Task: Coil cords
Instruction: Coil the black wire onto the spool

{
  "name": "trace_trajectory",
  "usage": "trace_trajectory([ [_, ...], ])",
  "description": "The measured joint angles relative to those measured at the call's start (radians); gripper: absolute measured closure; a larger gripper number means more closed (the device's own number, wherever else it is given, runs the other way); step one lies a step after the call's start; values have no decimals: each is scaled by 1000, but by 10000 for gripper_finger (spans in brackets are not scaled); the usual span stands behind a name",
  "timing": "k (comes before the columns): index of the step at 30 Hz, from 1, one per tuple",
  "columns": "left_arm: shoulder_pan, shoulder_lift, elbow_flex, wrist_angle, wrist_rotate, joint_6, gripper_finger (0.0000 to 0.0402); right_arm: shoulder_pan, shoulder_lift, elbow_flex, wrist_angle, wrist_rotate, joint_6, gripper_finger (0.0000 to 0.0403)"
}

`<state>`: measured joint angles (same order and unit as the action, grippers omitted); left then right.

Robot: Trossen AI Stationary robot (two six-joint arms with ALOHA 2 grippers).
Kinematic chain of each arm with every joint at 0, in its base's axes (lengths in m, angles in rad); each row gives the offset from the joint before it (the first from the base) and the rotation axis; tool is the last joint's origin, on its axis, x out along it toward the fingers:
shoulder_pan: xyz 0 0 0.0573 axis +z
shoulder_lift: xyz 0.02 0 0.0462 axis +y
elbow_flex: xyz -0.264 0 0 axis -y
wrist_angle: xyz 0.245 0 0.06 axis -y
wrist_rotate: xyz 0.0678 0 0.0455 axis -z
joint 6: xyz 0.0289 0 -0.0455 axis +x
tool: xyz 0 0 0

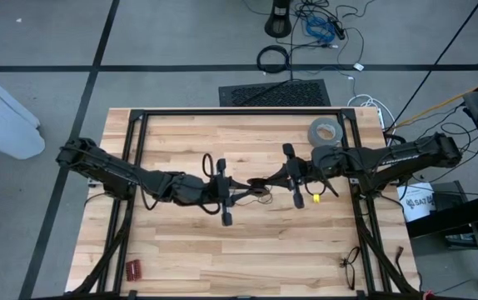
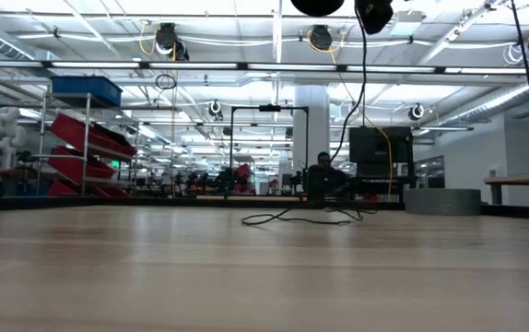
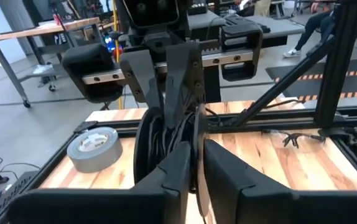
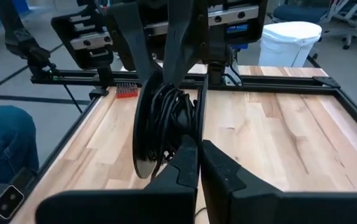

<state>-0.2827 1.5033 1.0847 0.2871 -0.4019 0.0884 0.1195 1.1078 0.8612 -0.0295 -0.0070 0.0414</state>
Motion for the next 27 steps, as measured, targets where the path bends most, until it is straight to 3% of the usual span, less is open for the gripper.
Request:
trace_trajectory([
  [4,-9,-16,0,-2,-11,3,303,0,-16,0,0,-2,8,403],
  [11,-66,-104,0,-55,-153,0,240,0,-48,0,-7,1,22,403],
  [21,-117,-137,0,-189,-330,-1,233,0,-141,0,-4,40,22,403],
  [24,-96,-87,-12,-184,-351,-23,233,0,-170,0,6,52,4,403],
  [27,-82,-26,-13,-71,-322,-10,233,0,-193,0,10,59,-14,403],
])
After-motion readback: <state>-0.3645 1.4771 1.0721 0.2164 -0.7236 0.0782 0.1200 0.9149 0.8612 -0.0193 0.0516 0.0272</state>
